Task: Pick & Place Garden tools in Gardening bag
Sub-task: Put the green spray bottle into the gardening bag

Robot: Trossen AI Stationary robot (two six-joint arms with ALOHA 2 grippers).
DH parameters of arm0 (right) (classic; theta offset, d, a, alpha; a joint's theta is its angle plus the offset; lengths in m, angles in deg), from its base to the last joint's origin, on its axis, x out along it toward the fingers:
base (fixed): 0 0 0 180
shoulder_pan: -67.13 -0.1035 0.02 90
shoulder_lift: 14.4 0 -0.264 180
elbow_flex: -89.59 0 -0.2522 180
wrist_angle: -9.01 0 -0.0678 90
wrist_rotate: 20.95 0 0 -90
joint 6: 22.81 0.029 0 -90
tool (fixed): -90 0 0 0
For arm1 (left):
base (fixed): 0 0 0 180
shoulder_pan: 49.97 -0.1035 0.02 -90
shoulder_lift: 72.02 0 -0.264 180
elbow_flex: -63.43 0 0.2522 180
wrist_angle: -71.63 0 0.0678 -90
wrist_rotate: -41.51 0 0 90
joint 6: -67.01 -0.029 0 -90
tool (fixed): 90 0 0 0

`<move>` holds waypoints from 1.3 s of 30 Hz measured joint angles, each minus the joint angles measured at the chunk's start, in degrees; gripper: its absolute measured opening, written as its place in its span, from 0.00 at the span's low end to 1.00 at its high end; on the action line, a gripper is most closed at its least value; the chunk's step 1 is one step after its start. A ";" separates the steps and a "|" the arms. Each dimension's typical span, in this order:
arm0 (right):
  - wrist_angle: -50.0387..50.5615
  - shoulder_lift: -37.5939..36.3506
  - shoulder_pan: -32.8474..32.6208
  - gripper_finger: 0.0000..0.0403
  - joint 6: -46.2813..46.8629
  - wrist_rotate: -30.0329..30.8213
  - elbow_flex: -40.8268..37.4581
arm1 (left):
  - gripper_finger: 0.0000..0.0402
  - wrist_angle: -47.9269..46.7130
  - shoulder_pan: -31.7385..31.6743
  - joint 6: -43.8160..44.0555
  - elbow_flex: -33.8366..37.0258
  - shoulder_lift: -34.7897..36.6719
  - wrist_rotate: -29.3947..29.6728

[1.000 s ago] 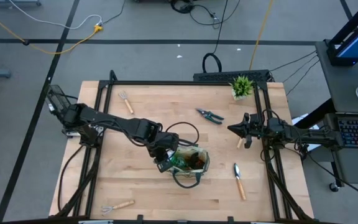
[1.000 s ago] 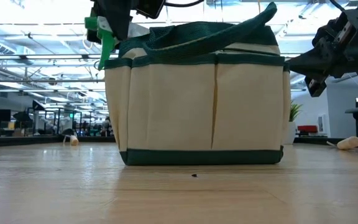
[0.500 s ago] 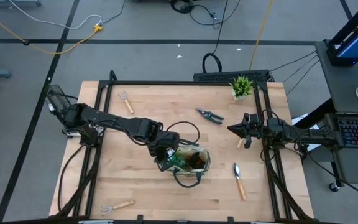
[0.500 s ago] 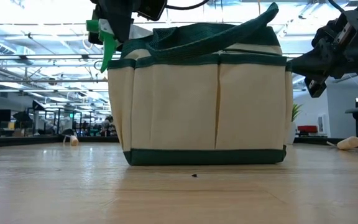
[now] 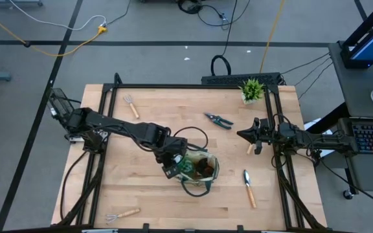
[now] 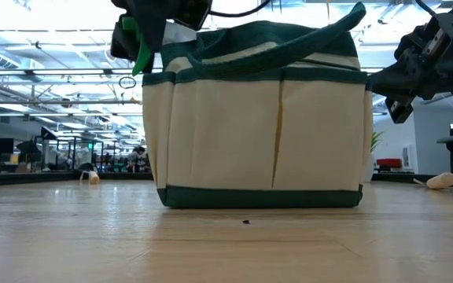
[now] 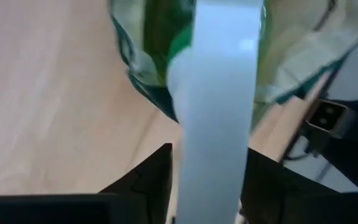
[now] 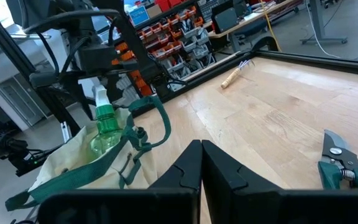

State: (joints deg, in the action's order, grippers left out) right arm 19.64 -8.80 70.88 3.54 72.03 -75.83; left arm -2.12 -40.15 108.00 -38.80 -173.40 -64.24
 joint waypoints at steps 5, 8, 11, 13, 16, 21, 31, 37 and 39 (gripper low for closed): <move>0.00 0.00 0.00 0.00 0.00 0.00 0.00 | 0.43 0.04 -1.33 1.36 -0.02 0.04 -6.29; -0.02 0.00 0.00 0.00 0.00 -0.02 -0.01 | 0.43 0.05 -2.06 1.74 -0.03 0.07 -8.27; -0.02 0.00 0.00 0.00 0.00 -0.02 -0.02 | 0.43 0.04 -2.62 2.43 -0.04 0.09 -9.03; -0.02 0.00 0.00 0.00 0.00 -0.02 0.00 | 0.43 0.04 -2.90 2.48 -0.04 0.09 -9.54; -0.02 0.00 0.00 0.00 0.00 -0.04 -0.01 | 0.43 0.04 -3.35 2.67 -0.05 0.09 -9.81; -0.02 -0.02 0.00 0.00 0.00 -0.04 0.00 | 0.44 -0.11 -3.79 3.09 -0.13 0.11 -9.81; -0.04 -0.02 0.00 0.00 0.00 -0.07 -0.01 | 0.44 -2.51 -4.41 3.95 -0.17 2.61 -8.35; -0.04 0.09 0.00 0.00 1.53 -0.09 0.00 | 0.44 -5.14 -5.39 5.18 -0.22 6.41 -4.07; -0.07 0.10 0.00 0.00 2.36 -0.08 -0.01 | 0.44 -5.73 -5.50 5.58 -0.22 7.58 -2.58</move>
State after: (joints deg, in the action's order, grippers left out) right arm 19.57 -8.69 70.88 5.90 71.95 -75.84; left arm -7.86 -45.65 113.58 -39.02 -165.82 -66.82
